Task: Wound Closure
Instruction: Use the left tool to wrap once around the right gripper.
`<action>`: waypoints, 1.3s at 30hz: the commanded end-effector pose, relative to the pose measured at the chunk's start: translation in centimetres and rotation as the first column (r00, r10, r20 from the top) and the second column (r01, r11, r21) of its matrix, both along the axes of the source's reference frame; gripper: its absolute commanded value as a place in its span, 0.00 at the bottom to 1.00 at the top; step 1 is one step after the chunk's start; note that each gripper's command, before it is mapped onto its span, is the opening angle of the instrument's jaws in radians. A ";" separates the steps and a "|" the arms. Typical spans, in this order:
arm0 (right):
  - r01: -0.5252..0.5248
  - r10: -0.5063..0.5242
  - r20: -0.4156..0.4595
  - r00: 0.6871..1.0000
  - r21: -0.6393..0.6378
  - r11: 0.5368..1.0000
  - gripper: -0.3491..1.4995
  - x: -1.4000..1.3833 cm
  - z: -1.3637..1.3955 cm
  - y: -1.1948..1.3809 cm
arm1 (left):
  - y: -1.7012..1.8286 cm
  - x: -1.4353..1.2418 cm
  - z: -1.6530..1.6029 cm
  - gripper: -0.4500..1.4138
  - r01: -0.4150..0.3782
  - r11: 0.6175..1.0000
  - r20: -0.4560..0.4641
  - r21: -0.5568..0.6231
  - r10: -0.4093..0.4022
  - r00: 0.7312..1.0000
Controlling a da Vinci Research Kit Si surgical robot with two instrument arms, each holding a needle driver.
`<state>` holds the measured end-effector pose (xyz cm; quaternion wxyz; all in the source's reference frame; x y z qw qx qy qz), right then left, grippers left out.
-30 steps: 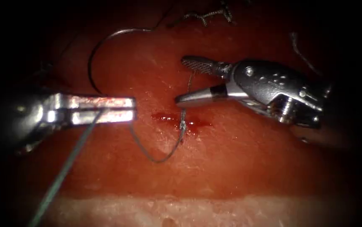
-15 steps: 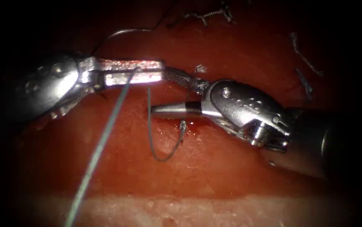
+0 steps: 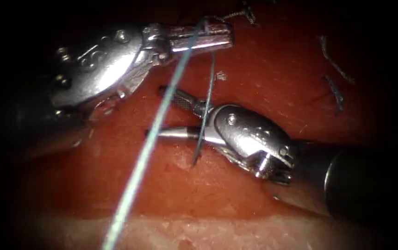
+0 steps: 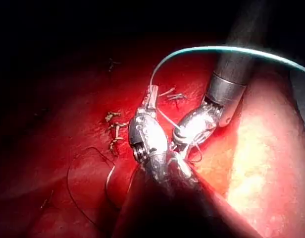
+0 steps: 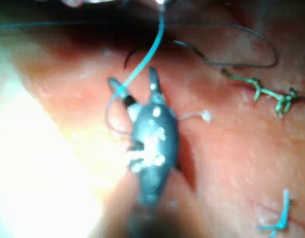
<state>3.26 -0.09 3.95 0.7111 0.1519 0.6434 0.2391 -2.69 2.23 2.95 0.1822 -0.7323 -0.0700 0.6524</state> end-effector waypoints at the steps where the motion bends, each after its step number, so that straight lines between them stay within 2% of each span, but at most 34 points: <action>1: 0.005 -0.005 -0.010 1.000 0.005 1.000 0.57 0.10 0.08 -0.05 | 0.05 -0.08 0.05 0.00 0.002 1.000 0.008 0.002 -0.002 1.000; 8: 0.047 -0.046 -0.033 0.998 0.016 0.999 0.55 0.16 0.00 -0.17 | 0.08 -0.08 0.17 0.00 -0.006 1.000 0.015 -0.005 0.006 1.000; 18: 0.091 -0.090 -0.068 0.994 0.017 0.996 0.54 0.16 -0.09 -0.25 | 0.05 0.08 0.87 0.00 -0.036 0.999 0.020 -0.004 0.036 0.999; 23: 0.102 -0.100 -0.098 0.990 0.016 0.995 0.54 0.14 -0.14 -0.25 | -0.02 0.11 1.10 0.00 -0.044 0.999 0.015 0.001 0.044 0.999; 39: 0.033 -0.013 -0.272 0.962 0.066 0.997 0.52 -0.11 -0.22 -0.08 | -0.25 0.21 1.46 0.00 -0.074 0.997 0.016 0.004 0.074 0.997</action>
